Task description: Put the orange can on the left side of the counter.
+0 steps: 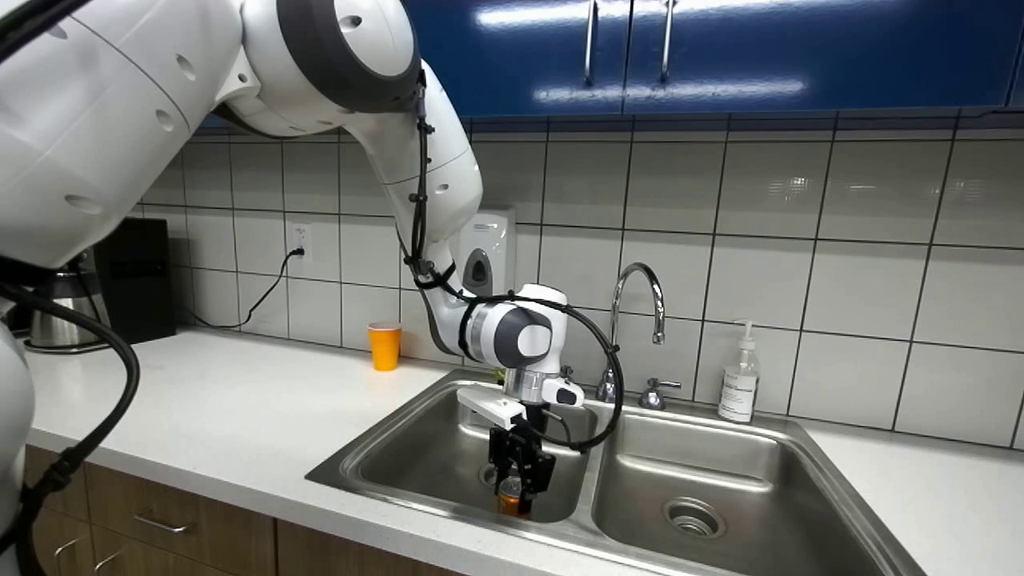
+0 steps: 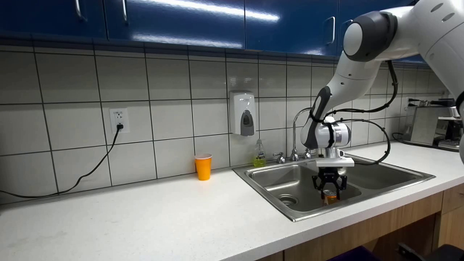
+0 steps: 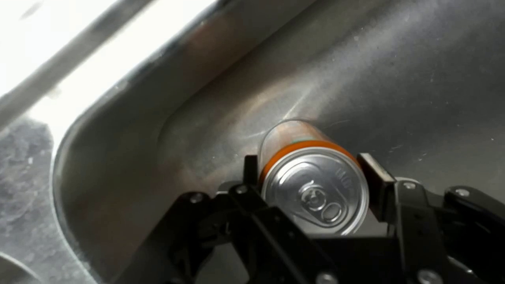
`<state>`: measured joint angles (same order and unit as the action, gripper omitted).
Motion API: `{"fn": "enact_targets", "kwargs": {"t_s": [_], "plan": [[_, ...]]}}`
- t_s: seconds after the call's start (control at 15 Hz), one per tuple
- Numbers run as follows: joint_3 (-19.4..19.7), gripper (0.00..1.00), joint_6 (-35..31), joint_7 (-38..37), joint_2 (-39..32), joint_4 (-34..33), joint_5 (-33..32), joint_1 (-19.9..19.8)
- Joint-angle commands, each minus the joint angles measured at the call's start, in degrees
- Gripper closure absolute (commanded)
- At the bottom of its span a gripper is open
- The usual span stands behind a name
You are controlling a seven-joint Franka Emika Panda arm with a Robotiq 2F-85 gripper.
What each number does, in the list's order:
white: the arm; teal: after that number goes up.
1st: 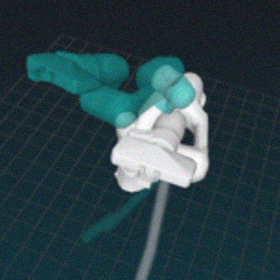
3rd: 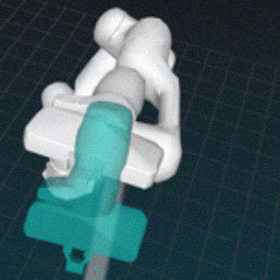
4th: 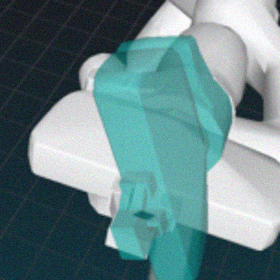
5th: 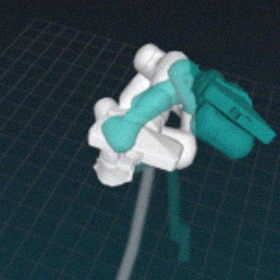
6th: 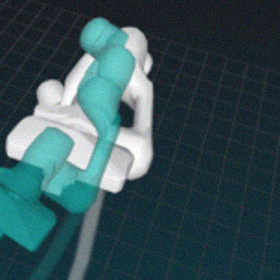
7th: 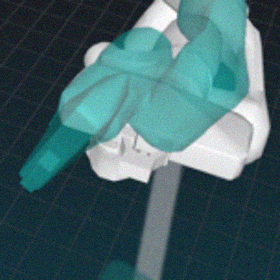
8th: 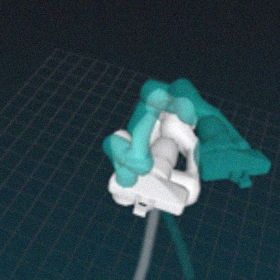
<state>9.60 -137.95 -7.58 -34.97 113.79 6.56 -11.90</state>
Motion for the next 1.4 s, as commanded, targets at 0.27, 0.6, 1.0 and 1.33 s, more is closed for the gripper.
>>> {"fn": "enact_targets", "kwargs": {"t_s": [0.27, 0.6, 1.0, 1.33], "plan": [[-2.05, 0.62, 3.21, 1.35, 6.41, 2.60, 0.37, 1.22], [-1.78, 0.62, 7.60, 0.02, 13.78, 5.58, -1.49, 4.43], [-3.02, 0.62, 14.33, -0.75, 23.53, 9.83, -4.33, 8.69], [-6.49, 0.62, 19.60, -0.73, 30.32, 11.22, -6.66, 12.55]]}}
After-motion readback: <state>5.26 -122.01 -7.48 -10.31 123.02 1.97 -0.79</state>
